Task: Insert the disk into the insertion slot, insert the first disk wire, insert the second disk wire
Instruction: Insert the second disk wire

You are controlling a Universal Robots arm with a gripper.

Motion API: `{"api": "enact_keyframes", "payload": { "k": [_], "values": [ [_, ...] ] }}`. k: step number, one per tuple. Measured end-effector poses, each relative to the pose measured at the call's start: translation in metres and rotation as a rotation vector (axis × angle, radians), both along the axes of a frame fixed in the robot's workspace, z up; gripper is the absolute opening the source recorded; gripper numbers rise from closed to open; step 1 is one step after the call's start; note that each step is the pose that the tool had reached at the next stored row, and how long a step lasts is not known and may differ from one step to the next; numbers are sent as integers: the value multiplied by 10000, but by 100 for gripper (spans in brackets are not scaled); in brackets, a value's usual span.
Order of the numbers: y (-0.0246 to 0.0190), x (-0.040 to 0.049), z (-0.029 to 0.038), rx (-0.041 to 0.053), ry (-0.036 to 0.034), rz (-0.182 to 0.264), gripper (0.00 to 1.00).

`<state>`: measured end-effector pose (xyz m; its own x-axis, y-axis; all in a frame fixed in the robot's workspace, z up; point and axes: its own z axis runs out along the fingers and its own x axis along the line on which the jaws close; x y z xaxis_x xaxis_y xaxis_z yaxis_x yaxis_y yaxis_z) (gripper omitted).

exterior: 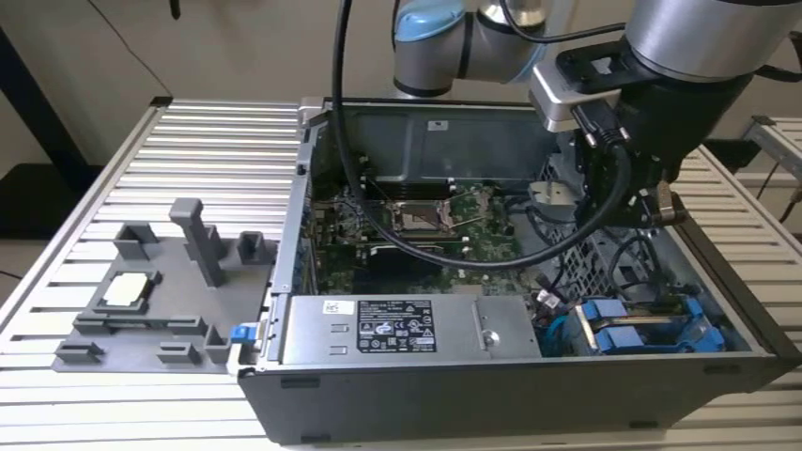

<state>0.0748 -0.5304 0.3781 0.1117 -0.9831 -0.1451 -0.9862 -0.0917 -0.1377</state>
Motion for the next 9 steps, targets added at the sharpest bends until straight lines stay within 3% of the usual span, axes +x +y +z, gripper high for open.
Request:
{"api": "enact_keyframes", "payload": {
  "k": [4,9],
  "values": [
    [-93,21,-1,1,42,-1,16],
    [-260,76,-4,1,55,0,16]
  ]
}}
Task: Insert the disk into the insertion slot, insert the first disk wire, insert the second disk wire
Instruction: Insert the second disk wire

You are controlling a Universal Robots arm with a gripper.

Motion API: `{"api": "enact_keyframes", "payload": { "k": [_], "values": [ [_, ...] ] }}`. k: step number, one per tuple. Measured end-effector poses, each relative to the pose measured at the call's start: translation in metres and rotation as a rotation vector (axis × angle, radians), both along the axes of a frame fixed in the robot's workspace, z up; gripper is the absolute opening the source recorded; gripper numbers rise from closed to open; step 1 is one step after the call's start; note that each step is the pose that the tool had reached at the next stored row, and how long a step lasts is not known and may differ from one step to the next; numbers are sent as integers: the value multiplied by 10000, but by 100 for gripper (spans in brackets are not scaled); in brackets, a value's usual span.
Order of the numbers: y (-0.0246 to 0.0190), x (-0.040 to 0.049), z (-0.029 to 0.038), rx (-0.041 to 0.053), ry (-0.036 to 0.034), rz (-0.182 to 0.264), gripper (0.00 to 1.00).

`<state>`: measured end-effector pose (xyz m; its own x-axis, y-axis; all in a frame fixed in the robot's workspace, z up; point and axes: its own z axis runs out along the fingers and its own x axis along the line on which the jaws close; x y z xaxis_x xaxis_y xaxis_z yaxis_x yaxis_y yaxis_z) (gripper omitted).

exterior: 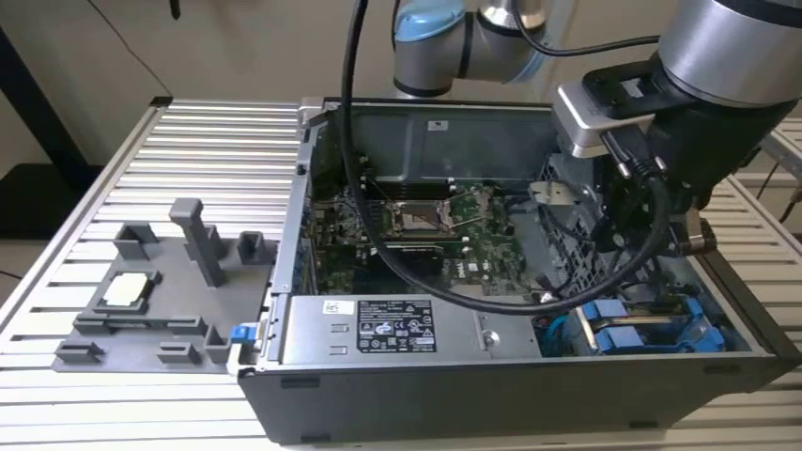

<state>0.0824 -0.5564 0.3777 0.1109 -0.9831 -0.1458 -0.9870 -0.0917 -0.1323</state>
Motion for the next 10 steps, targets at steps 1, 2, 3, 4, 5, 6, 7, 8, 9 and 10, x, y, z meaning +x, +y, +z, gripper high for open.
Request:
{"api": "enact_keyframes", "payload": {
  "k": [1,2,3,4,5,6,7,8,9,10],
  "values": [
    [-32,11,-1,0,1,0,16],
    [-64,23,-3,0,2,0,16],
    [-94,33,-4,0,4,0,16],
    [-122,43,-4,-1,8,-1,16],
    [-152,52,-5,0,12,-1,16],
    [-183,62,-6,-1,16,0,16],
    [-214,70,-7,0,20,-1,16],
    [-247,79,-9,0,25,-1,16],
    [-279,88,-10,0,30,0,16],
    [-314,97,-11,0,34,-1,16]
  ]
}}
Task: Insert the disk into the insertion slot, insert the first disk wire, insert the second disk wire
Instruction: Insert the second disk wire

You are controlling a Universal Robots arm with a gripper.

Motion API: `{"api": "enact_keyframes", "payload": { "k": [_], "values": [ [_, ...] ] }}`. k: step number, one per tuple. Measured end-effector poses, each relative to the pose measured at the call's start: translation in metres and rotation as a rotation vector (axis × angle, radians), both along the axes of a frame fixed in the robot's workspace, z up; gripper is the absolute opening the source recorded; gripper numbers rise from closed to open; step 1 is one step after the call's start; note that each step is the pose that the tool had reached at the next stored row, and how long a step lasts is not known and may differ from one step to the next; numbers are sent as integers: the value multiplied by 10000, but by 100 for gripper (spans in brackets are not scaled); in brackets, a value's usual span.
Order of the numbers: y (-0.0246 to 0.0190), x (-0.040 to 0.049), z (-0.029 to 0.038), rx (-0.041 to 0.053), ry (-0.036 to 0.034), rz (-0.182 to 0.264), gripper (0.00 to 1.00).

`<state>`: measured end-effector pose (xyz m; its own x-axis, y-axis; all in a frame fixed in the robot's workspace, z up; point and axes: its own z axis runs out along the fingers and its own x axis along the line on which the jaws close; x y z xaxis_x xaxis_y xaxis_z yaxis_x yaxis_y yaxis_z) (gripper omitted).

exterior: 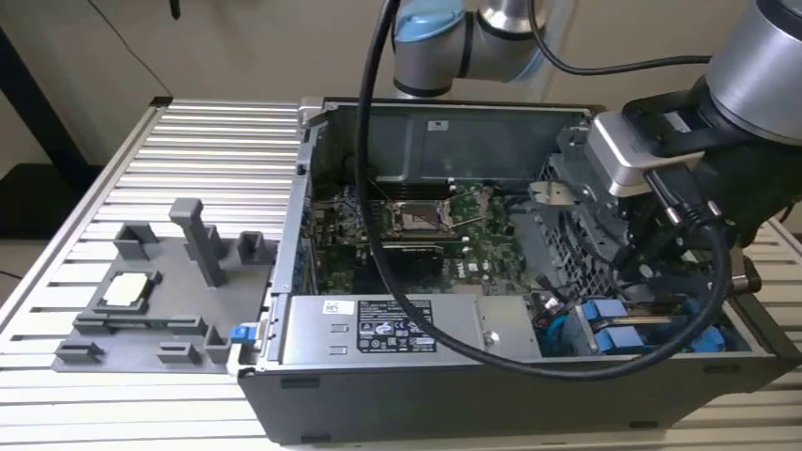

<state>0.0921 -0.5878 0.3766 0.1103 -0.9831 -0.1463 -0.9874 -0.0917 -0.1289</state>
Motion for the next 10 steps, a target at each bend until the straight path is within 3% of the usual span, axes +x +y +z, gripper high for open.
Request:
{"api": "enact_keyframes", "payload": {
  "k": [5,10],
  "values": [
    [-146,49,-6,0,26,1,16],
    [-163,56,-6,8,30,0,16]
  ]
}}
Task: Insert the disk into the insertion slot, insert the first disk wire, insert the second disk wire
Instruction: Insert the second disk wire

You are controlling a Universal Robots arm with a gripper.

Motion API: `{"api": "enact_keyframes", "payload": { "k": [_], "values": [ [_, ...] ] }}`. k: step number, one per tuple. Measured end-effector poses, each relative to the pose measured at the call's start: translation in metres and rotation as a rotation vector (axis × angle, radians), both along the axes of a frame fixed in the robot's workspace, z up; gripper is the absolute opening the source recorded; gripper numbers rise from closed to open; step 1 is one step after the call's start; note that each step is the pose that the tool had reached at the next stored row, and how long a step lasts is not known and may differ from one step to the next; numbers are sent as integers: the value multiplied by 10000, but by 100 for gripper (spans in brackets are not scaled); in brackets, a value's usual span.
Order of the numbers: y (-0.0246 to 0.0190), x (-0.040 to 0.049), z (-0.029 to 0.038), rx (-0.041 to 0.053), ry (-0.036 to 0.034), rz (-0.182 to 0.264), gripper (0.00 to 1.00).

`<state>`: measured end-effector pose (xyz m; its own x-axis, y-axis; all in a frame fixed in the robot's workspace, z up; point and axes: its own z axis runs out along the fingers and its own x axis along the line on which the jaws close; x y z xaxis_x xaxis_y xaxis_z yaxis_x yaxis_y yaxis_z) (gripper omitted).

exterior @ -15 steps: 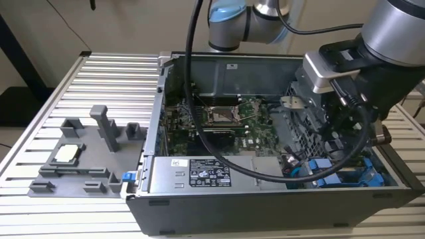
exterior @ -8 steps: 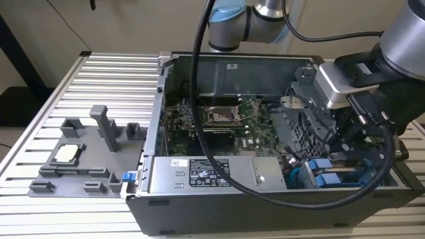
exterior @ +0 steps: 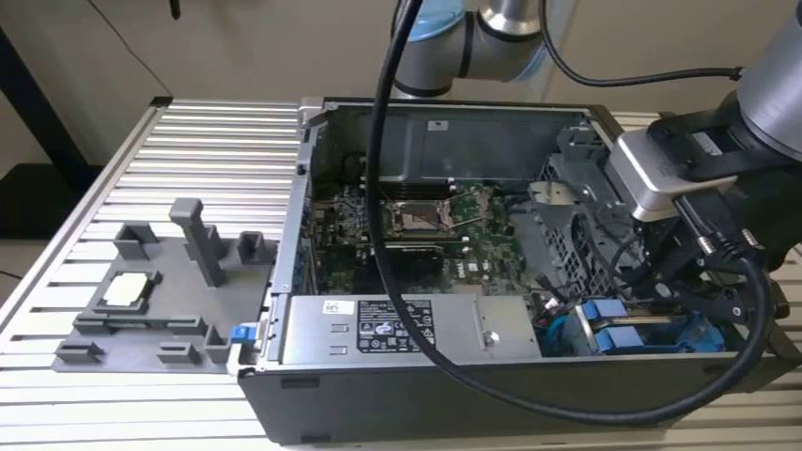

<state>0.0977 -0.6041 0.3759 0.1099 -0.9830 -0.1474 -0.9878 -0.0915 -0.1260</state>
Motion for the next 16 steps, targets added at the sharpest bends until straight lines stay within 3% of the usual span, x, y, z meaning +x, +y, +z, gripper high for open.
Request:
{"api": "enact_keyframes", "payload": {
  "k": [3,6,12,16],
  "values": [
    [-11,22,-6,-2,0,2,16],
    [-25,102,-39,2,10,1,16],
    [-27,321,-99,3,161,1,16],
    [-13,337,-142,20,173,-2,16]
  ]
}}
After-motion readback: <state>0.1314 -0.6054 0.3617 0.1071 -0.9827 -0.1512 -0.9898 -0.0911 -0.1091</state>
